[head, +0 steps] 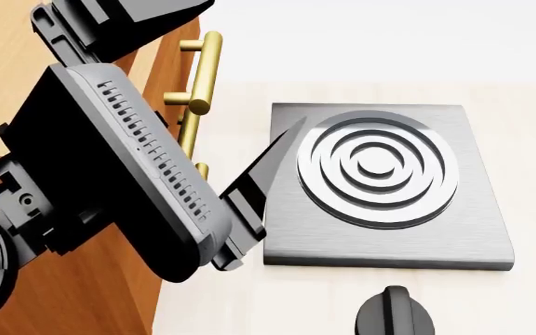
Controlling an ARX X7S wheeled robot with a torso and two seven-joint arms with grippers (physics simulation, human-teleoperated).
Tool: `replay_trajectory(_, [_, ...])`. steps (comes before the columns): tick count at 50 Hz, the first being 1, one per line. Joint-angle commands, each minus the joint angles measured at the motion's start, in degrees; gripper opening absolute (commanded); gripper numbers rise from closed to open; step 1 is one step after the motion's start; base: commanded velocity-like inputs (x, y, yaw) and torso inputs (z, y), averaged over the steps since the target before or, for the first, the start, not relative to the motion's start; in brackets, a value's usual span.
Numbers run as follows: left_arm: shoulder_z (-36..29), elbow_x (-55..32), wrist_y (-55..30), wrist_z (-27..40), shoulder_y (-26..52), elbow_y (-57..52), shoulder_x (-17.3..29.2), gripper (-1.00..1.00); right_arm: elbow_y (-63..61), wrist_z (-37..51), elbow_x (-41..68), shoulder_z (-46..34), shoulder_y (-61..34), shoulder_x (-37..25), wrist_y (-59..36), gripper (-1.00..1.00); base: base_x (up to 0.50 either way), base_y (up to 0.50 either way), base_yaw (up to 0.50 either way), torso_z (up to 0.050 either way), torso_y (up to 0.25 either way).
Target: Pick the akita bowl on the wooden cabinet and place it on the plate.
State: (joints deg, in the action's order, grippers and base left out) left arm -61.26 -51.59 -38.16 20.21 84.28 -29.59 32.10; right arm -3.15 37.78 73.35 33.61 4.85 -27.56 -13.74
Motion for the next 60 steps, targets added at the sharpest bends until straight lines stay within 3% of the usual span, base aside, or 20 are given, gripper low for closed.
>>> replay_trajectory(1, [1.1, 0.8, 0.7, -1.4, -0.4, -0.3, -0.9, 1.0, 0.9, -1.8, -2.2, 1.1, -0.7, 0.8, 0.6, -1.0, 0.0, 0.0, 0.0, 0.0, 0.0])
replay_trajectory(60, [0.9, 1.3, 0.9, -1.8, -0.7, 0.1, -0.3, 1.0, 6.4, -3.3, -5.2, -0.6, -2.0, 2.1, 2.2, -1.0, 0.0, 0.0, 0.0, 0.0, 0.0])
